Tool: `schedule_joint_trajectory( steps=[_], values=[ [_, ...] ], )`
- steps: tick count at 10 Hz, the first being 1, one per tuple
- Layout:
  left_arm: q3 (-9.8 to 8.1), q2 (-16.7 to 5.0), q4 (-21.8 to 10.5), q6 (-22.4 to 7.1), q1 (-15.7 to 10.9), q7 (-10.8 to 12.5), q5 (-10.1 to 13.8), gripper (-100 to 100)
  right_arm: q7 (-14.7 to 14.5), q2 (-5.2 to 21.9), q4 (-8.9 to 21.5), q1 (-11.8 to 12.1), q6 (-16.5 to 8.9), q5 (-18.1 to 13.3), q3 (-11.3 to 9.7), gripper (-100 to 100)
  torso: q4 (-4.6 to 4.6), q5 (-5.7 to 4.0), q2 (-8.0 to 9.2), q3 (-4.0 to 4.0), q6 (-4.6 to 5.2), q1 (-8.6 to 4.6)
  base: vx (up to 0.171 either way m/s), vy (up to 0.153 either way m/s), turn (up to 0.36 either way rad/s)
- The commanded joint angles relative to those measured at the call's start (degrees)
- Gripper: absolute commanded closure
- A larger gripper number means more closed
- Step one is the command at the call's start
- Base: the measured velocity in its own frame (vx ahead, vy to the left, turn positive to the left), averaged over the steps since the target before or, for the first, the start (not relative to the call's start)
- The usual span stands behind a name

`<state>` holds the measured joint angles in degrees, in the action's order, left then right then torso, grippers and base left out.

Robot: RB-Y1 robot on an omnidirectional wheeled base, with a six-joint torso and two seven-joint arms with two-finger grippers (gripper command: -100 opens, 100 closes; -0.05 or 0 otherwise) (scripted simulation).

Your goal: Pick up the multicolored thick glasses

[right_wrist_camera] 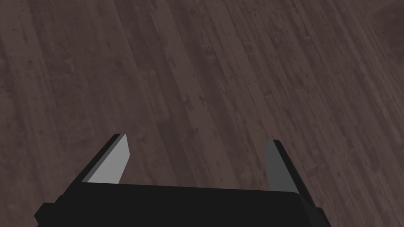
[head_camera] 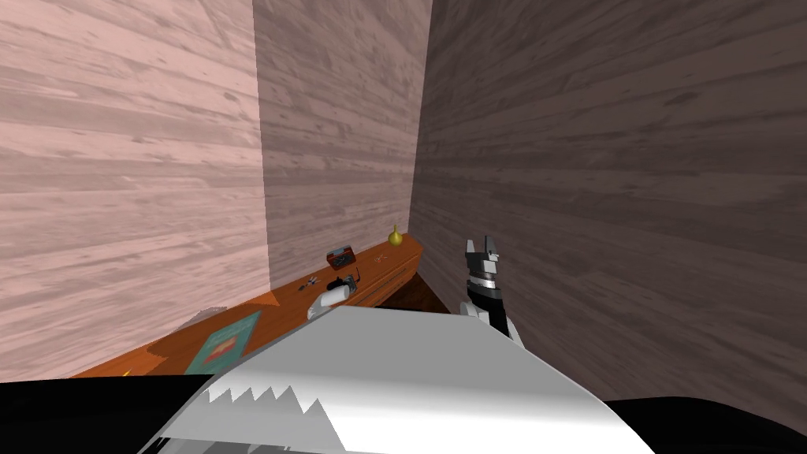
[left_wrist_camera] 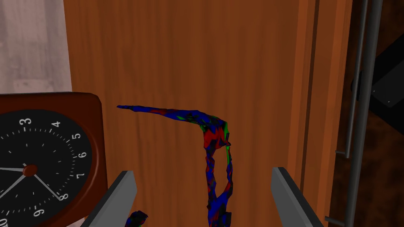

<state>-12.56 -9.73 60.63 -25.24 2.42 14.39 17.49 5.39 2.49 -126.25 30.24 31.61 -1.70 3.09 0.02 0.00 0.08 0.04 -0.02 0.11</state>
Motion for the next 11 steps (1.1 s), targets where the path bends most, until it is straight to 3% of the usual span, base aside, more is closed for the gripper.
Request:
schedule_joint_trajectory(
  steps=[1, 6, 7, 8, 11],
  values=[
    [-0.52, 0.2, -1.9, 1.0, -1.0, 0.2, -0.5, -100, 0.0, 0.0, 0.0, 0.0, 0.0, 0.0, 0.0, 0, 0.0, 0.0, 0.0, 0.0, 0.0, 0.0, -0.016, 0.026, -0.051],
    [-2.01, 0.7, -7.7, 4.0, -4.1, 0.9, -1.8, -100, 0.0, 0.0, 0.0, 0.0, 0.0, 0.0, 0.0, 0, 0.0, -0.01, -0.01, -0.01, 0.0, -0.03, -0.014, 0.02, -0.053],
    [-1.8, 0.6, -6.9, 3.5, -3.7, 0.7, -1.6, -100, 0.0, 0.0, 0.0, 0.0, 0.0, 0.0, 0.0, 0, 0.0, -0.01, -0.01, -0.01, 0.0, -0.03, -0.006, 0.009, -0.011],
    [-1.84, 0.7, -7.1, 3.7, -3.7, 0.8, -1.6, 100, 0.0, 0.0, 0.0, 0.0, 0.0, 0.0, 0.0, 0, -0.01, -0.01, -0.03, -0.01, -0.02, -0.07, 0.0, 0.0, 0.0],
    [-1.69, 0.6, -7.0, 3.6, -3.7, 0.5, -1.8, 100, 0.0, 0.0, 0.0, 0.0, 0.0, 0.0, 0.0, 0, 0.01, 0.04, -0.06, -0.02, -0.13, -0.06, 0.0, 0.001, -0.007]
  ],
)
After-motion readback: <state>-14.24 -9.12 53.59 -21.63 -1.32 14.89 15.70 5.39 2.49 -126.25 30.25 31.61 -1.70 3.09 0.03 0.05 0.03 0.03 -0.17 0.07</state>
